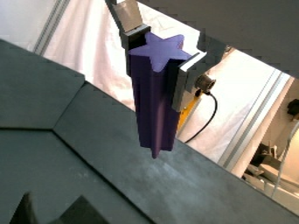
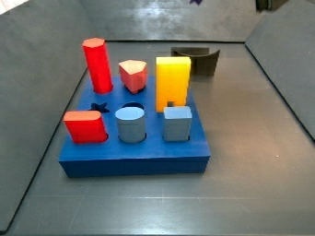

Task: Pick up the star object. Move up. Place the star object on the fixture. Regrasp the star object. Move to above the board. Insert the star object.
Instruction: Move to above the board.

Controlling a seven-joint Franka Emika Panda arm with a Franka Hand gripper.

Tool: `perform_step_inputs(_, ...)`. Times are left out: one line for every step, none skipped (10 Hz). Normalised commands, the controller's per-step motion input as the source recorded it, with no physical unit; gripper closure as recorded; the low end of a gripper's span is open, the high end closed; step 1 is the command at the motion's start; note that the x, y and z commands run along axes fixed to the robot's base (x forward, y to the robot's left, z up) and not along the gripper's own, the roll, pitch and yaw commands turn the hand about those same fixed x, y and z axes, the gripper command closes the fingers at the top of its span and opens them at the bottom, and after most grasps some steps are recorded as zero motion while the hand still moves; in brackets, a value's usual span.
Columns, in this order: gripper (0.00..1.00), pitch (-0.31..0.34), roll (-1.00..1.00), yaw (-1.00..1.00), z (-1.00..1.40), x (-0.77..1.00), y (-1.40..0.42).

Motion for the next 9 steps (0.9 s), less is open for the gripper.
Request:
perform_step_inputs(1.0,0.072,-0.04,0.15,1.0,0.01,0.03)
perform_step_inputs(1.0,0.048,-0.04,0.14,0.99,0.01,0.02)
perform_step_inputs(1.0,0.038,-0.04,0.12,0.85,0.02,0.0)
perform_step_inputs(1.0,0.033,-0.03,0.1,0.66,0.01,0.0)
perform_step_inputs(1.0,0.03,-0.03,0.09,0.57,0.01,-0.01)
perform_step_inputs(1.0,0.038,-0.04,0.07,0.39,0.01,-0.01)
perform_step_inputs(1.0,0.049,-0.04,0.06,0.21,0.02,-0.01)
perform_step_inputs(1.0,0.008,-1.0,0.05,0.1,-0.53,-1.0)
perform_step_inputs(1.0,0.001,-1.0,0.05,0.09,-0.54,-1.0)
